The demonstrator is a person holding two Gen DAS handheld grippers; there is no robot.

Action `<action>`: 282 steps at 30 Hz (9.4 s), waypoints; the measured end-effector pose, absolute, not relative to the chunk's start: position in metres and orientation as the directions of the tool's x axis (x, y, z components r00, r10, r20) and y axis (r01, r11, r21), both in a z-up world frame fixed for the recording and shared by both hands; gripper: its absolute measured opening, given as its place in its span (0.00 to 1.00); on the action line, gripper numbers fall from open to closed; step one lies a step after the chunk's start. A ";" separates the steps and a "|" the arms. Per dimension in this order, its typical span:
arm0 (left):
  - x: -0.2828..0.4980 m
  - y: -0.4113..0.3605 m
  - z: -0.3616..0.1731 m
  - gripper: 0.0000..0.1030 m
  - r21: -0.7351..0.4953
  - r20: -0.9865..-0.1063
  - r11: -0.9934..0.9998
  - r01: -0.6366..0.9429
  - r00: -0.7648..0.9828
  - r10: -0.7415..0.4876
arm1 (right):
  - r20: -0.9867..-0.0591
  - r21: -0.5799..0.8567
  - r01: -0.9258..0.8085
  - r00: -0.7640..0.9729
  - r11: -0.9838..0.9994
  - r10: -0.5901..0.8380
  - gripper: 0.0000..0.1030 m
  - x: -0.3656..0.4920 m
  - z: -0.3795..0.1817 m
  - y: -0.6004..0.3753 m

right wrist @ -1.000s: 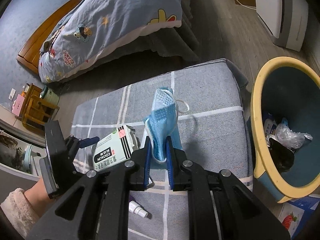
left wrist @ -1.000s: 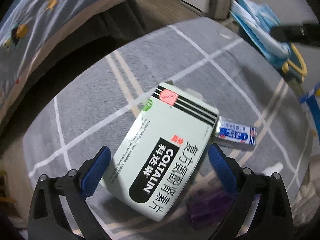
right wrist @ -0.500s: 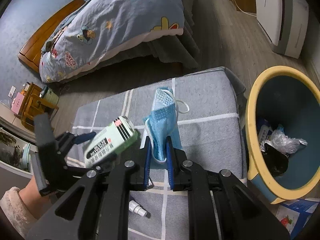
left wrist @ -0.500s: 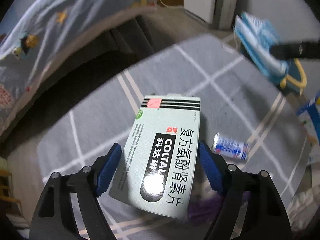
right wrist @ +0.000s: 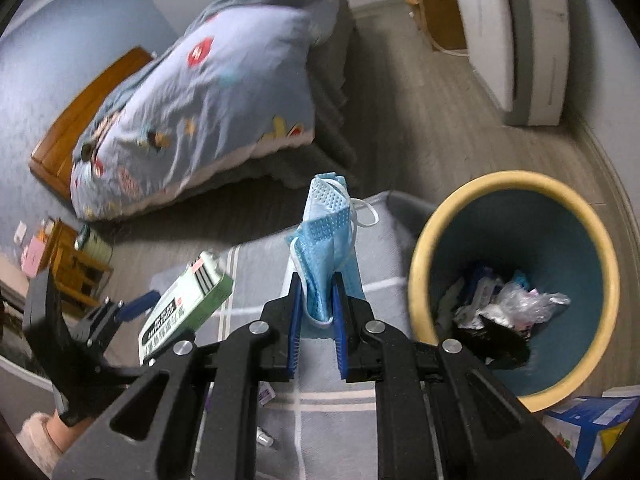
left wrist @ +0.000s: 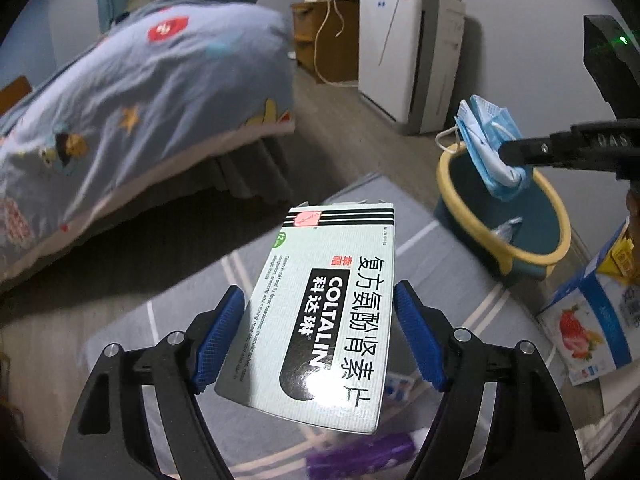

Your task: Collect trash

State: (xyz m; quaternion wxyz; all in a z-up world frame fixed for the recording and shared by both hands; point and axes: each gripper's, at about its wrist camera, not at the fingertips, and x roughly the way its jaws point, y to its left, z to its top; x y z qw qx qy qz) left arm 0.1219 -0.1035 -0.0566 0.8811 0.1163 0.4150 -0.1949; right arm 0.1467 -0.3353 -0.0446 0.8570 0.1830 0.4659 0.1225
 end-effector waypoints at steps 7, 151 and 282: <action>0.113 -0.163 -0.034 0.75 -0.004 -0.744 0.879 0.478 0.586 -0.322 | -0.746 0.424 0.072 0.594 0.903 0.303 0.13 0.143 -0.035 -0.401; 0.066 -0.115 -0.167 0.38 0.092 -0.957 0.743 0.663 0.264 -0.118 | -0.870 0.316 -0.123 0.358 0.941 0.339 0.08 0.086 -0.086 -0.291; 0.035 -0.156 0.015 0.95 -0.059 -0.675 0.864 0.500 0.618 -0.404 | -0.761 0.212 0.229 0.649 0.950 0.013 0.94 -0.009 -0.006 -0.395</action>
